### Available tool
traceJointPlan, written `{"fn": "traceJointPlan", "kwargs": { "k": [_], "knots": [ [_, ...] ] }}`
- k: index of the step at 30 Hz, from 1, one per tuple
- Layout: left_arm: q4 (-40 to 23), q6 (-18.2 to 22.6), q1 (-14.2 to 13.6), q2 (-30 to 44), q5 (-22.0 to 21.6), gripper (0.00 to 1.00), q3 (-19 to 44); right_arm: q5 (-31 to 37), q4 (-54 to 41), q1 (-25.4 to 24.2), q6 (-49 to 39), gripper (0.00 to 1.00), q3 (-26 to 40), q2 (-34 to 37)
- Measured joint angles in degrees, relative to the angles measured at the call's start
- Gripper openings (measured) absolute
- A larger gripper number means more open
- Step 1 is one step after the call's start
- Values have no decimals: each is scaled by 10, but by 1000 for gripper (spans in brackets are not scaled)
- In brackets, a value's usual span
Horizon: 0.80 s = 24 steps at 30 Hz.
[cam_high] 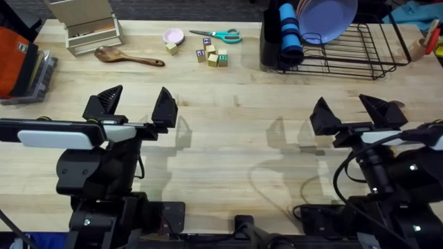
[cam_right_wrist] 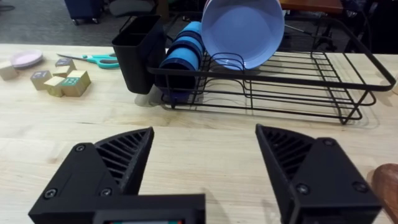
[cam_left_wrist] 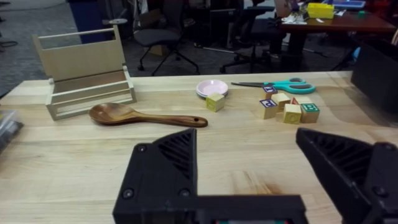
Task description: Pick up the spoon on the table one by one and put them onto the rack
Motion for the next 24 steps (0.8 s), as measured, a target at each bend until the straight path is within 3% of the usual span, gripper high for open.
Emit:
{"fn": "traceJointPlan", "kwargs": {
  "k": [14,21,24],
  "knots": [
    [-9,-1,0,0,0,993,0,0,-2,0,0,996,0,0],
    [-40,-36,0,0,0,993,3,1,-11,0,11,996,2,0],
    [-70,-45,0,1,-4,993,18,1,-58,0,20,996,24,0]
  ]
}}
